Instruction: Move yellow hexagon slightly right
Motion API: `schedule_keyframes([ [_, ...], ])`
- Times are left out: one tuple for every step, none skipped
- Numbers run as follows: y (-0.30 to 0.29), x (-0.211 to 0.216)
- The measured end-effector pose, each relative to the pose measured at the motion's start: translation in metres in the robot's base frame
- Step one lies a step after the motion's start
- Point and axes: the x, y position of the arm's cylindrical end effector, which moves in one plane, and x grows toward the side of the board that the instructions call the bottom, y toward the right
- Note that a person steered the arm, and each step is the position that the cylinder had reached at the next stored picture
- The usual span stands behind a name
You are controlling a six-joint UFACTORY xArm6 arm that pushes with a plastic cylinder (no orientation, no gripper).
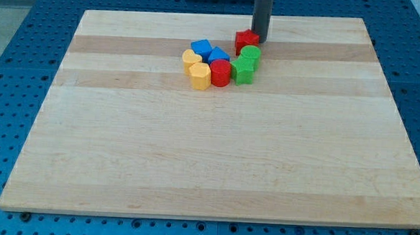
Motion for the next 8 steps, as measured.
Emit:
schedule_keyframes([
  [0.000, 0.000],
  [-0.002, 0.002],
  [-0.005, 0.006],
  [-0.013, 0.008],
  [-0.026, 0.008],
  [-0.031, 0.008],
  [-0.032, 0.011],
  [-0.032, 0.016],
])
